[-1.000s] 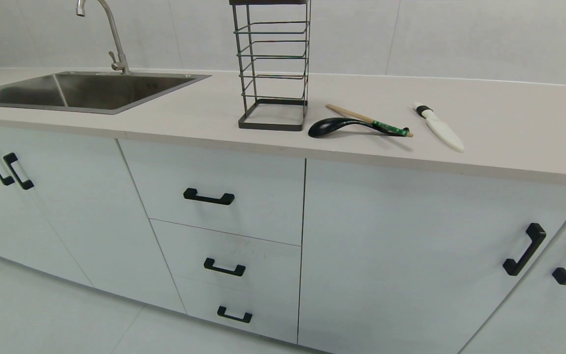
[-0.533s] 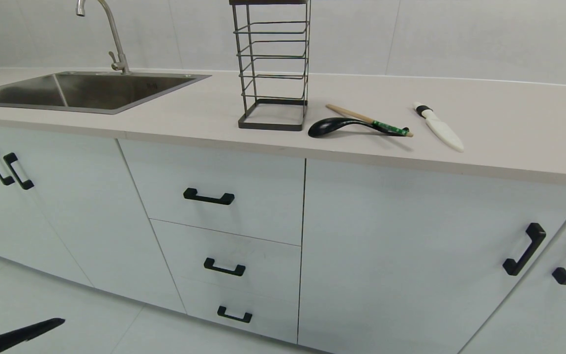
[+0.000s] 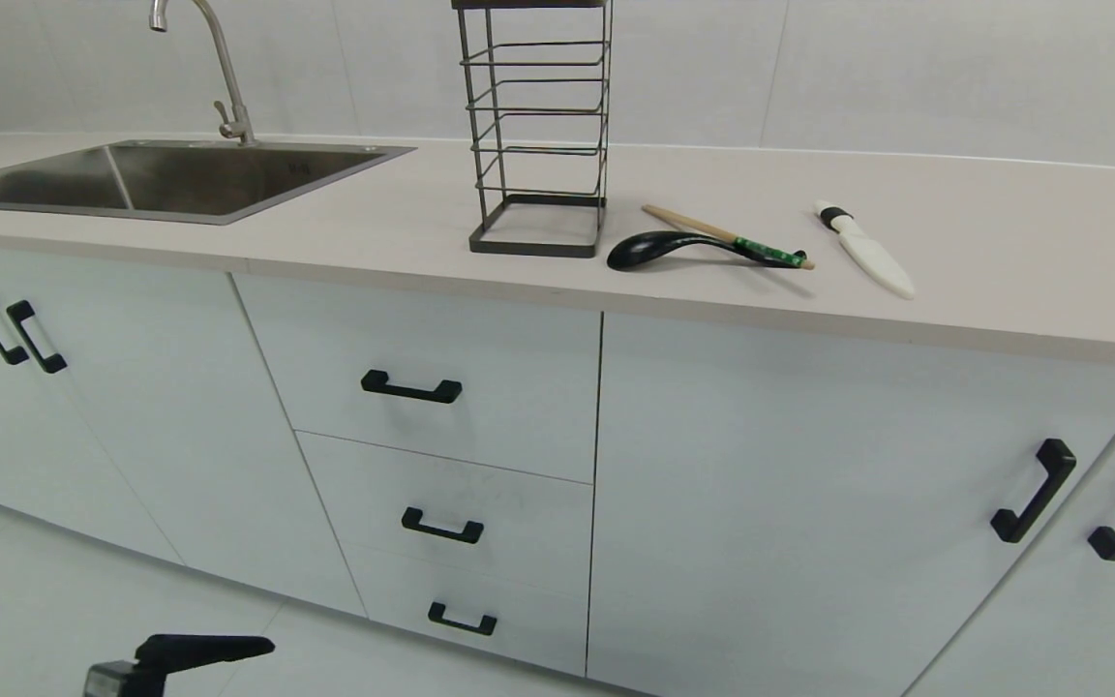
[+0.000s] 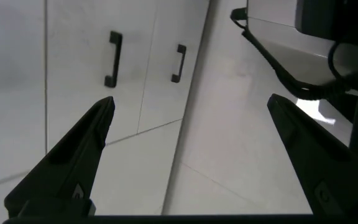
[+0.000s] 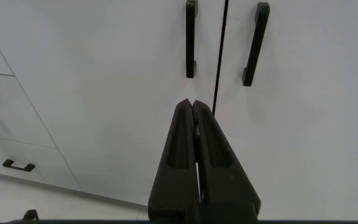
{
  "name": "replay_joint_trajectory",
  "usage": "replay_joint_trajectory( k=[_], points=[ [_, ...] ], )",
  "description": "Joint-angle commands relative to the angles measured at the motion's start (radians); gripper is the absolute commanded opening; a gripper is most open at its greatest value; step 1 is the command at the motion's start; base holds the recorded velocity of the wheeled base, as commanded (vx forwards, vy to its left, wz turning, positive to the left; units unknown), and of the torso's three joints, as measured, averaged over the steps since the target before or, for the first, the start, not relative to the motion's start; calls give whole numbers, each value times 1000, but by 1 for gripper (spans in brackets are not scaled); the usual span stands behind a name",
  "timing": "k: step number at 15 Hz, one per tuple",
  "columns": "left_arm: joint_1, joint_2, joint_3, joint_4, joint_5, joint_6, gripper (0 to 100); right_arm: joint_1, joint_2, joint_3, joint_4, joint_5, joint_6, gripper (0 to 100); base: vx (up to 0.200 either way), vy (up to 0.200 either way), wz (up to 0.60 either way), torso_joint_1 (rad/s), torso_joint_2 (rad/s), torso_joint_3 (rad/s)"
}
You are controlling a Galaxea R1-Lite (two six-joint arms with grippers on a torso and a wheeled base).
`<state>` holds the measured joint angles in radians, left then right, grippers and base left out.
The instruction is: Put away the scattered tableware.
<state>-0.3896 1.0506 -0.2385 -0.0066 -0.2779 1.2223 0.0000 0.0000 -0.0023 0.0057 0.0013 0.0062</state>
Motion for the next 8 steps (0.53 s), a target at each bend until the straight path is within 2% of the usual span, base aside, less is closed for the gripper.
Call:
replay_joint_trajectory(
  k=[1, 4, 6, 8],
  points=[
    [-109, 187, -45, -46, 48, 5, 100, 0, 2, -1, 0, 0, 0, 0, 0, 0, 0, 0, 0, 0],
    [-112, 305, -50, -159, 80, -1, 100, 0, 2, 1, 0, 0, 0, 0, 0, 0, 0, 0, 0, 0],
    [-117, 457, -64, -268, 89, 0, 100, 0, 2, 1, 0, 0, 0, 0, 0, 0, 0, 0, 0, 0],
    [-144, 631, -110, -363, 91, -1, 100, 0, 2, 1, 0, 0, 0, 0, 0, 0, 0, 0, 0, 0]
  ],
)
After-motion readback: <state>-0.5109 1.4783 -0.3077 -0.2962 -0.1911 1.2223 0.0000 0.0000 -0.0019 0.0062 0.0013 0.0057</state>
